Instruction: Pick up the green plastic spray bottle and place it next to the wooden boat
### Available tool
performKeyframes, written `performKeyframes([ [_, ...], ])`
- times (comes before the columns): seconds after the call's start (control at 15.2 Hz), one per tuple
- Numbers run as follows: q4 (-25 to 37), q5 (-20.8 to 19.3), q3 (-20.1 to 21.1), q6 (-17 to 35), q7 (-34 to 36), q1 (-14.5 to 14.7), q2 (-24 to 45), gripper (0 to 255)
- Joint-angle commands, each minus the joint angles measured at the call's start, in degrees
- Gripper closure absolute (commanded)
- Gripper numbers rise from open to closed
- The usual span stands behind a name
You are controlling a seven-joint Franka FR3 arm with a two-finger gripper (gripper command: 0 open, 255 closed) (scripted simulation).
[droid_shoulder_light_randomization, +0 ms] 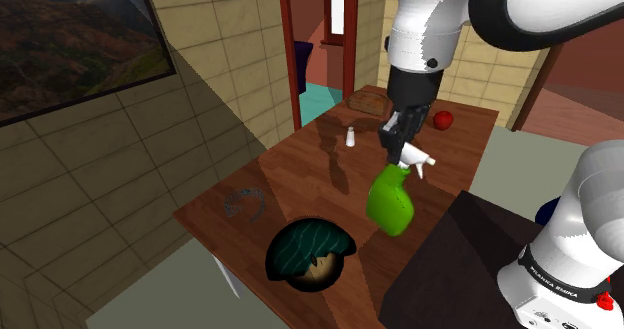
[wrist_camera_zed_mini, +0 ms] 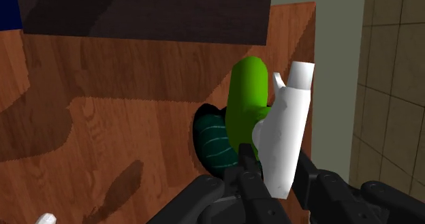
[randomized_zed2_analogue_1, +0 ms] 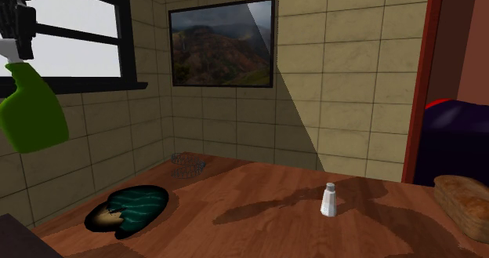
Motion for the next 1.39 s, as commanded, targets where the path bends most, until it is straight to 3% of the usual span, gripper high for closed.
performKeyframes([
  [0.0, -1.2, 0.3, 0.4, 1.3, 0.3, 0.2, 0.0, 255],
  [1.32, -14.4, 2.5, 3.4, 17.9, 0.2, 0.9, 3.5, 255],
])
